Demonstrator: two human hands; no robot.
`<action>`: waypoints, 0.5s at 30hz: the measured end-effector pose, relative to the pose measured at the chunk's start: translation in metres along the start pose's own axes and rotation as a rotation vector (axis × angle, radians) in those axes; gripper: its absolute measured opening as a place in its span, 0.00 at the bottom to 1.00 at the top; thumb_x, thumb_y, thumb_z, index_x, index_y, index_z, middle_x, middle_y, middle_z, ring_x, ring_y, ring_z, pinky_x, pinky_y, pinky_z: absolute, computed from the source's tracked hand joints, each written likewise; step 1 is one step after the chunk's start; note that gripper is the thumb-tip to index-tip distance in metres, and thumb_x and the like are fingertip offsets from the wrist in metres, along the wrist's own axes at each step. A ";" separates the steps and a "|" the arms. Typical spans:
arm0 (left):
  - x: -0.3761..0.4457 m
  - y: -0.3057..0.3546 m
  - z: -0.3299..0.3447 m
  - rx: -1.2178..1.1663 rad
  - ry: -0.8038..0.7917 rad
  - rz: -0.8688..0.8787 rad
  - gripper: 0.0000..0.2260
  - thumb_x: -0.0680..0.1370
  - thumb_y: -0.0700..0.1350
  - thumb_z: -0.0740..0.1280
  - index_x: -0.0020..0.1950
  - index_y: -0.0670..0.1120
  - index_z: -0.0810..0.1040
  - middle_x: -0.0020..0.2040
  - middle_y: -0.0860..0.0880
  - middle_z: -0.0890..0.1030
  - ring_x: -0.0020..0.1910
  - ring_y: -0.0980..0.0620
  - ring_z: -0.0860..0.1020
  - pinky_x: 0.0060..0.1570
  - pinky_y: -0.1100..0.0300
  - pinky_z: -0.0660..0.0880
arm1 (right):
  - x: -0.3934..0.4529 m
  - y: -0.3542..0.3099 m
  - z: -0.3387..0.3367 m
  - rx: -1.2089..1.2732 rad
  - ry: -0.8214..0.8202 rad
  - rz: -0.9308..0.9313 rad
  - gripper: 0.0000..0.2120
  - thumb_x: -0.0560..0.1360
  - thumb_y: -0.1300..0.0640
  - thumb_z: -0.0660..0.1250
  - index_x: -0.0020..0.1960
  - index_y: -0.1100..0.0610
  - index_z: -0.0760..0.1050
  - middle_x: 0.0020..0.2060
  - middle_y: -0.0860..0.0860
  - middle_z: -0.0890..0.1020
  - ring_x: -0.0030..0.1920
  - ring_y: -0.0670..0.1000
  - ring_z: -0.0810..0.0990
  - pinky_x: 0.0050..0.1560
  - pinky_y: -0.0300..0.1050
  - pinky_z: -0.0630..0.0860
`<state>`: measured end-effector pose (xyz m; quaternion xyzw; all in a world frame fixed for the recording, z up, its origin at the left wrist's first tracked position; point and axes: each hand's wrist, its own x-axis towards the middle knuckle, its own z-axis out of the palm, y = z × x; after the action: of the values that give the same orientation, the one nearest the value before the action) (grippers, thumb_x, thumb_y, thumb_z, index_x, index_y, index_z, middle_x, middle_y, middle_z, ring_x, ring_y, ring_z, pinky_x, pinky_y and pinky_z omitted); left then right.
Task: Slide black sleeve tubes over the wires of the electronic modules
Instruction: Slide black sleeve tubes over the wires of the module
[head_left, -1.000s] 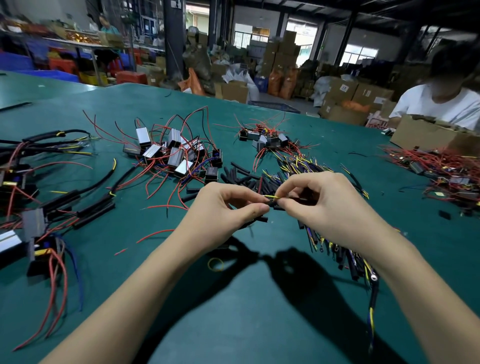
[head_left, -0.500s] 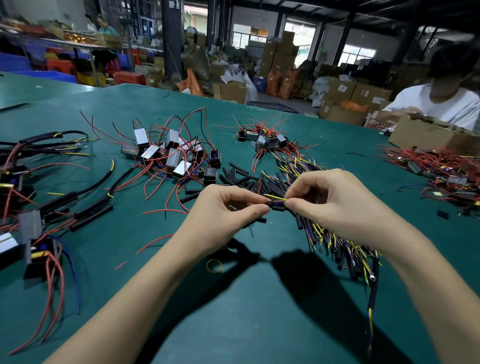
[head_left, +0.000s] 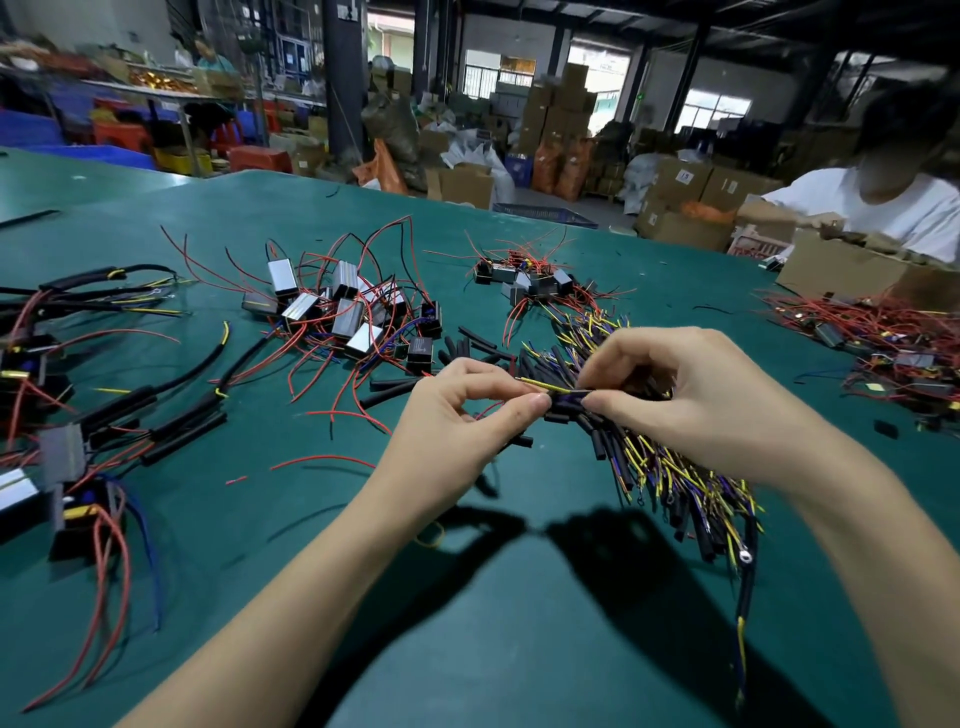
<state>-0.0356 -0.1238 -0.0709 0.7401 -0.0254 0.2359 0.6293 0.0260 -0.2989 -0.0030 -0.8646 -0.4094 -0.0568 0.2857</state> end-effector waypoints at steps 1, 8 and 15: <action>0.000 0.001 0.000 0.025 -0.007 0.013 0.04 0.72 0.41 0.72 0.39 0.49 0.83 0.43 0.48 0.78 0.25 0.67 0.70 0.28 0.75 0.62 | 0.000 -0.001 -0.001 -0.015 0.014 -0.012 0.04 0.71 0.58 0.73 0.42 0.49 0.81 0.33 0.45 0.81 0.34 0.43 0.76 0.37 0.35 0.70; -0.002 0.001 0.004 0.001 0.007 0.023 0.04 0.73 0.38 0.71 0.41 0.47 0.83 0.40 0.47 0.80 0.37 0.62 0.76 0.38 0.70 0.70 | 0.002 -0.004 0.007 -0.010 0.064 -0.078 0.04 0.71 0.63 0.73 0.41 0.55 0.83 0.33 0.48 0.83 0.36 0.45 0.79 0.40 0.35 0.72; 0.002 0.009 -0.010 0.336 0.005 -0.020 0.05 0.73 0.50 0.71 0.39 0.50 0.83 0.40 0.50 0.81 0.39 0.60 0.77 0.45 0.67 0.72 | 0.001 -0.004 0.008 -0.151 0.036 -0.048 0.03 0.74 0.55 0.71 0.43 0.50 0.84 0.33 0.46 0.82 0.36 0.50 0.78 0.42 0.48 0.74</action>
<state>-0.0399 -0.1153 -0.0605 0.8345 0.0234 0.2327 0.4989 0.0222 -0.2923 -0.0073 -0.8723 -0.4195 -0.1101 0.2257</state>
